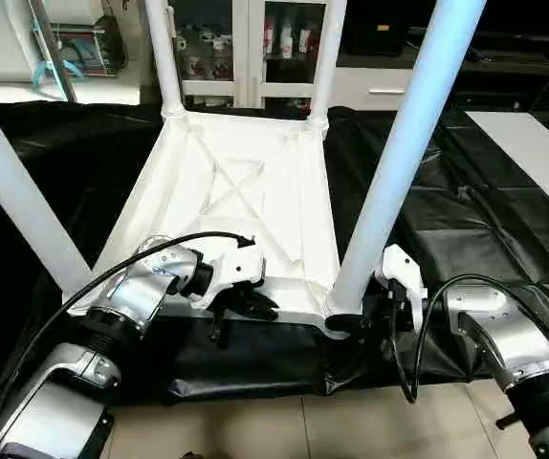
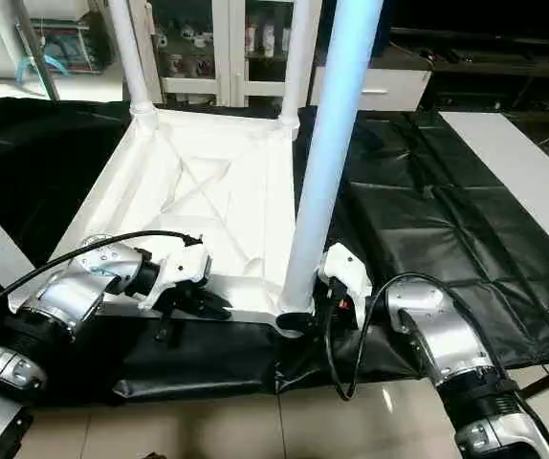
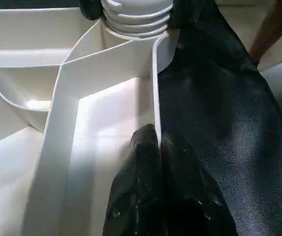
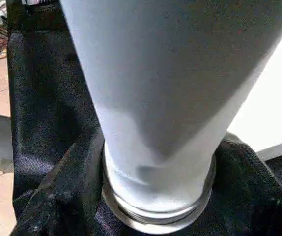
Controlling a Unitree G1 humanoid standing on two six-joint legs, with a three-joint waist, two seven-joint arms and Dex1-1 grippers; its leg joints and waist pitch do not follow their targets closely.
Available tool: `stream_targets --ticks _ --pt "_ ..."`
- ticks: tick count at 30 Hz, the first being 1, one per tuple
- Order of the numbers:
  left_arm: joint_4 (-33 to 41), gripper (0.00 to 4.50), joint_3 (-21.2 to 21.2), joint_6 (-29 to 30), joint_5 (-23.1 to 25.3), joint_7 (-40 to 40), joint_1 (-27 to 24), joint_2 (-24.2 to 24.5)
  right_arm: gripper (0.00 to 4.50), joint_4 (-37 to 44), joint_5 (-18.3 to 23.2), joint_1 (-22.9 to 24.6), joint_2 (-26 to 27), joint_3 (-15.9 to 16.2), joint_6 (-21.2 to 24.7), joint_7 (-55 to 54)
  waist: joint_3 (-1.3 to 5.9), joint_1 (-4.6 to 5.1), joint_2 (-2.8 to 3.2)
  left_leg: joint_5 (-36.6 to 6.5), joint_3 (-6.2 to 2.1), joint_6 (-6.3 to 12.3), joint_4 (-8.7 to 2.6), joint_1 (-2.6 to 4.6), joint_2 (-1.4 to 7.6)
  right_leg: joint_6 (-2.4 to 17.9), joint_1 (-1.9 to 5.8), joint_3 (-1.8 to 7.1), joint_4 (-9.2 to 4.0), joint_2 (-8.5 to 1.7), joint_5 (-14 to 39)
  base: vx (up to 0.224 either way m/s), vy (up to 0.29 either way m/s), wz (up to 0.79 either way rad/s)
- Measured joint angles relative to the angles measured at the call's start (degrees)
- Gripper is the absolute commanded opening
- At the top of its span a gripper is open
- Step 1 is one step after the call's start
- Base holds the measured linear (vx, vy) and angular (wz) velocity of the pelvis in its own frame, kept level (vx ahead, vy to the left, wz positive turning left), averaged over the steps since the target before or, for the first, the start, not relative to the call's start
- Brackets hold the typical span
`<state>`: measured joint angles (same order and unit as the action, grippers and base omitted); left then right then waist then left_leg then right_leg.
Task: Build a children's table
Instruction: Rotate leg to tighten
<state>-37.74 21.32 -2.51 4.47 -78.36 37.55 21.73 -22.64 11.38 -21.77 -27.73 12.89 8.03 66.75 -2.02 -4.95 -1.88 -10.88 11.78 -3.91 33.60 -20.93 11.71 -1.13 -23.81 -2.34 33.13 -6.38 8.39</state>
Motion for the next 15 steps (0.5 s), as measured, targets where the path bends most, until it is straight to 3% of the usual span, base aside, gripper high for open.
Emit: stream_targets --ticks 5,9,12,15 --pt "-0.3 0.00 -0.2 0.2 0.5 2.6 0.1 -0.4 2.70 -2.4 -0.1 -0.3 2.6 -1.4 -0.6 -3.3 0.21 0.23 -0.33 0.0 -0.01 0.00 0.01 0.06 0.03 0.0 0.04 0.00 0.03 0.04 0.0 0.000 0.000 0.00" --pt "-5.8 0.00 -3.2 3.6 2.7 17.8 2.6 -6.5 2.70 -9.4 -1.0 -3.7 10.8 -7.5 1.7 -24.5 0.24 2.06 -0.45 0.0 -0.06 -0.01 0.18 -0.06 -0.05 -0.1 -0.12 0.01 -0.09 0.00 0.1 -0.031 0.003 -0.02" --pt "-7.3 0.00 -3.6 6.9 3.2 24.8 3.7 -10.1 2.70 -11.9 -1.1 -5.3 14.0 -10.2 2.5 -34.8 0.27 2.92 -0.35 0.0 -0.15 -0.01 0.26 -0.05 -0.13 -0.1 -0.09 0.03 -0.12 -0.03 0.1 0.000 0.000 0.00" --pt "-10.1 0.00 -4.9 9.1 3.0 30.9 5.2 -13.6 2.69 -14.0 -1.4 -6.7 17.1 -12.5 2.1 -43.8 0.19 2.92 -0.12 0.0 -0.27 -0.01 0.22 -0.12 -0.13 -0.1 -0.11 -0.06 -0.11 -0.01 0.1 0.000 0.000 0.00"
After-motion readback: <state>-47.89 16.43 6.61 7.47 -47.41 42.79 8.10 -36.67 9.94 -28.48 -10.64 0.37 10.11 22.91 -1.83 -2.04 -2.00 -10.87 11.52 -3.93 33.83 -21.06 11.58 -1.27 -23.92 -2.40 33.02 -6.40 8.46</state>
